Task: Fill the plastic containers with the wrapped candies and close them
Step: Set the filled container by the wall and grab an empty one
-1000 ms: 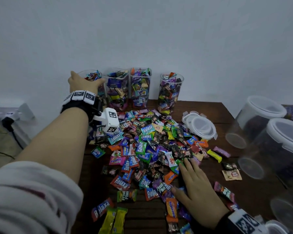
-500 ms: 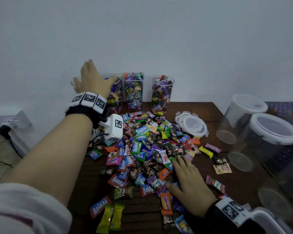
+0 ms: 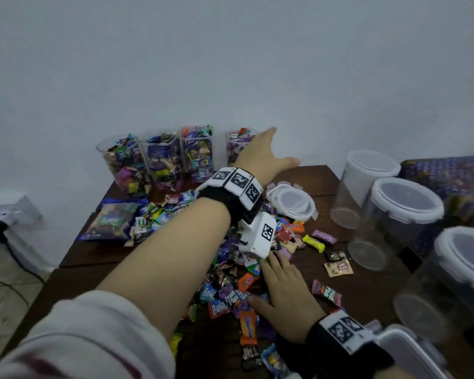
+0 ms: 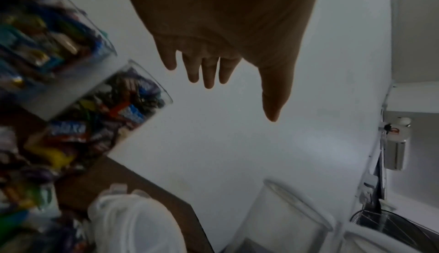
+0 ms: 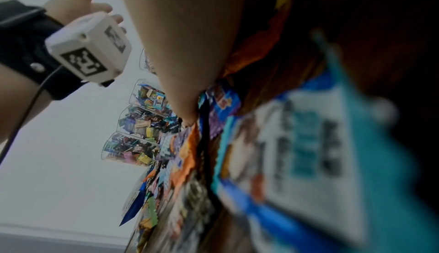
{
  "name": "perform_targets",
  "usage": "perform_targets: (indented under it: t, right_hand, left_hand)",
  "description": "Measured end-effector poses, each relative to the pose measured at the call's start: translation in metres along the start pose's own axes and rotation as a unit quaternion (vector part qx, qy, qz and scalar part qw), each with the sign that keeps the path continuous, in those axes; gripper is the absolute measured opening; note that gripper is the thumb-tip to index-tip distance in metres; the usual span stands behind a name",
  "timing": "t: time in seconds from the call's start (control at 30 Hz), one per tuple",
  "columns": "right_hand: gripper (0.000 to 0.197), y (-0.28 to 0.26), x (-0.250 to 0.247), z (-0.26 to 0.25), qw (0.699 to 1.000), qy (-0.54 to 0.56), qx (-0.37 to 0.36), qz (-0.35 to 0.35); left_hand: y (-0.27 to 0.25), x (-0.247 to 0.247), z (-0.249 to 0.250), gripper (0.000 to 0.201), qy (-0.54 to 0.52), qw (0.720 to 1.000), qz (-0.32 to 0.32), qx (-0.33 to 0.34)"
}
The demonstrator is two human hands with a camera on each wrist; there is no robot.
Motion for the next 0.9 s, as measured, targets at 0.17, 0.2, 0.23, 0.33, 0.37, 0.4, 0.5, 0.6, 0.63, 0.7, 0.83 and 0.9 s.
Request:
perform_targets:
  t: [0.17, 0.2, 0.23, 0.33, 0.37, 0.4, 0.5, 0.6, 0.63, 0.7, 0.83, 0.9]
  right_hand:
    - [0.087, 0.000, 0.002, 0.003, 1.000, -0.004, -0.002, 0.010]
    - [0.082, -0.001, 0.002, 0.004, 1.000, -0.006, -0.002, 0.010]
    - [0.078, -0.002, 0.000, 0.003, 1.000, -0.008, -0.004, 0.011]
    - [0.076, -0.001, 0.000, 0.005, 1.000, 0.000, -0.003, 0.005]
    - [0.076, 0.000, 0.001, 0.005, 1.000, 0.004, -0.003, 0.001]
    - [0.077, 0.001, 0.002, 0.006, 1.000, 0.006, -0.004, 0.000]
    - [0.078, 0.004, 0.007, 0.009, 1.000, 0.014, -0.006, 0.001]
    - [0.093, 0.006, 0.010, 0.011, 1.000, 0.023, -0.019, 0.003]
    - [0.100, 0.005, 0.009, 0.011, 0.999, 0.027, -0.024, 0.007]
    - [0.096, 0.005, 0.009, 0.012, 0.999, 0.037, -0.024, 0.007]
    - [0.104, 0.004, 0.008, 0.011, 0.998, 0.051, -0.029, 0.017]
    - [0.109, 0.005, 0.007, 0.010, 0.997, 0.063, -0.030, 0.019]
  left_hand:
    - [0.009, 0.041, 0.018, 0.095, -0.019, 0.996, -0.086, -0.005]
    - [0.010, 0.049, 0.021, 0.096, -0.022, 0.994, -0.103, -0.007]
    - [0.011, 0.057, 0.024, 0.098, -0.029, 0.993, -0.118, -0.010]
    - [0.016, 0.079, 0.031, 0.101, -0.041, 0.987, -0.152, -0.016]
    - [0.017, 0.086, 0.033, 0.102, -0.043, 0.986, -0.160, -0.016]
    - [0.019, 0.091, 0.035, 0.102, -0.048, 0.985, -0.168, -0.017]
    - [0.022, 0.106, 0.040, 0.104, -0.071, 0.980, -0.187, -0.017]
    - [0.027, 0.119, 0.043, 0.102, -0.085, 0.976, -0.201, -0.012]
    - [0.028, 0.122, 0.044, 0.100, -0.089, 0.975, -0.205, -0.010]
    - [0.031, 0.129, 0.044, 0.093, -0.101, 0.973, -0.207, -0.011]
    - [0.033, 0.139, 0.044, 0.090, -0.133, 0.971, -0.198, -0.011]
    - [0.036, 0.142, 0.043, 0.083, -0.138, 0.972, -0.188, -0.009]
Point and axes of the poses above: each hand's wrist, its own y-axis towards the middle knuckle, its own x-axis out of the palm, z = x × y, the point moved 1 cm from there along y, towards the middle knuckle, and after that the axes turned 6 degrees about -x, right-handed, at the moved point
